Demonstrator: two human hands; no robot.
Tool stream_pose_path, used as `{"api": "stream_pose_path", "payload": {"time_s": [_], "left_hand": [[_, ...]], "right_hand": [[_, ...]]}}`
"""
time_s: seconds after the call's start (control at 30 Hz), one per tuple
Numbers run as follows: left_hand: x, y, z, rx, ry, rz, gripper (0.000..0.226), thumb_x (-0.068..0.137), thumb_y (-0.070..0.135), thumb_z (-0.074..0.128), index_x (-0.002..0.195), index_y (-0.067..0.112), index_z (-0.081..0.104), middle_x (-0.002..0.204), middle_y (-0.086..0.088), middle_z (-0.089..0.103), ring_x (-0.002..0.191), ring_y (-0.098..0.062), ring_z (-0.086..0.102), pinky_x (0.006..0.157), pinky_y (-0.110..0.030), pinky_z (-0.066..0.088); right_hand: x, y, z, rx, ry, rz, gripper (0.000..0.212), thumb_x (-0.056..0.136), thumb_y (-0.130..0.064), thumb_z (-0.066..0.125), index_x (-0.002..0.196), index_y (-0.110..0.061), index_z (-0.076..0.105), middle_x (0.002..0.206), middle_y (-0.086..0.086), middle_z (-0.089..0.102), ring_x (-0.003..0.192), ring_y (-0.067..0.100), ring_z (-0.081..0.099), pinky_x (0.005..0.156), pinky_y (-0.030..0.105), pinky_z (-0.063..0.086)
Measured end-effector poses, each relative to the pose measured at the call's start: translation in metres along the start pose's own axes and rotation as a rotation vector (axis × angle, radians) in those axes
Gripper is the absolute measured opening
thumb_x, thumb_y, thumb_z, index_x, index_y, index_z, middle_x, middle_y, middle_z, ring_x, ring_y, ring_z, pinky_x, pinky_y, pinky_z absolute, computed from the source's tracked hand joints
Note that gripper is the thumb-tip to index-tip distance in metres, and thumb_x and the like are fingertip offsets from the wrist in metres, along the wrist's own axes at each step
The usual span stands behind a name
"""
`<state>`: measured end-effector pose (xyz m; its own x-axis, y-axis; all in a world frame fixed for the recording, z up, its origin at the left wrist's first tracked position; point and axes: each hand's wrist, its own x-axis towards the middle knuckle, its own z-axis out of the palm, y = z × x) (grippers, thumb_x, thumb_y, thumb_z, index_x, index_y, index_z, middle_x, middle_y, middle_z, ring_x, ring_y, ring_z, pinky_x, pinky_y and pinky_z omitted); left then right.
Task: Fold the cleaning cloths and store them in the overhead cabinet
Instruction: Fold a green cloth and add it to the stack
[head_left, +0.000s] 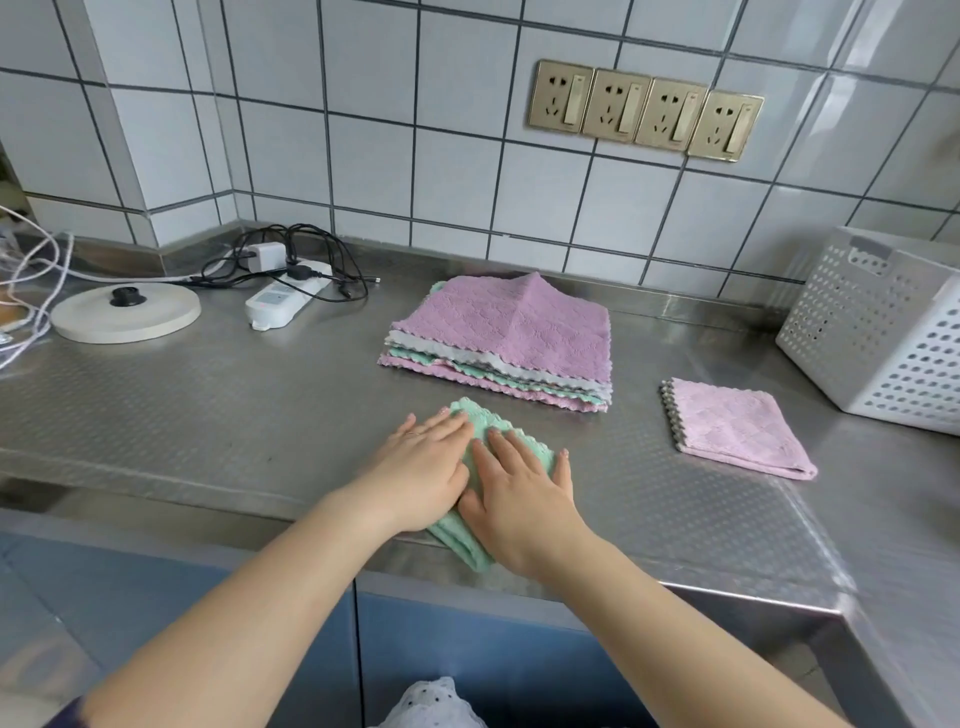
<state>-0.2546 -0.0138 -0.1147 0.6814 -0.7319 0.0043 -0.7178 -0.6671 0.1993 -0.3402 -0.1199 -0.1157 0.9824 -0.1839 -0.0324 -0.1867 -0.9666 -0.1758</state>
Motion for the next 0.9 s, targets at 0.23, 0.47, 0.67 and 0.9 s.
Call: {"api": "stream_pose_path", "payload": {"time_s": [0.23,0.47,0.67,0.9], "left_hand": [[-0.003,-0.004,0.002,0.04,-0.036,-0.073,0.055,0.099,0.032,0.019,0.15,0.02,0.004,0.159,0.004,-0.006,0.146,-0.011,-0.002,0.119,-0.032,0.0],[-0.007,-0.015,-0.008,-0.029,0.103,-0.205,0.056,0.097,0.045,0.032,0.147,0.022,0.024,0.155,-0.004,0.026,0.141,-0.024,0.024,0.114,-0.036,0.022],[-0.011,-0.019,-0.013,-0.148,0.17,-0.204,0.039,0.093,0.036,0.048,0.131,0.03,0.052,0.133,-0.003,0.054,0.125,-0.025,0.047,0.103,-0.032,0.036],[-0.005,-0.013,-0.017,-0.435,0.194,-0.235,0.033,0.092,0.028,0.053,0.124,0.03,0.058,0.138,0.005,0.052,0.124,-0.017,0.05,0.102,-0.031,0.041]], "right_hand": [[-0.011,0.019,0.0,-0.059,-0.015,0.044,0.063,0.096,-0.052,0.017,0.151,-0.023,0.004,0.16,-0.004,-0.004,0.147,0.013,-0.007,0.113,0.059,-0.005],[-0.033,0.045,-0.019,0.053,-0.012,0.166,0.069,0.091,-0.063,0.028,0.149,-0.028,0.013,0.158,0.005,0.014,0.147,0.02,0.006,0.115,0.056,0.001],[-0.06,0.038,-0.028,0.218,0.146,0.123,0.049,0.091,-0.053,0.044,0.135,-0.031,0.041,0.11,-0.01,0.067,0.109,0.014,0.059,0.109,0.041,0.03],[-0.015,0.029,-0.03,0.85,0.264,0.22,0.058,0.087,-0.021,0.062,0.139,-0.03,0.038,0.138,-0.002,0.041,0.117,0.019,0.052,0.08,0.018,0.042]]}}
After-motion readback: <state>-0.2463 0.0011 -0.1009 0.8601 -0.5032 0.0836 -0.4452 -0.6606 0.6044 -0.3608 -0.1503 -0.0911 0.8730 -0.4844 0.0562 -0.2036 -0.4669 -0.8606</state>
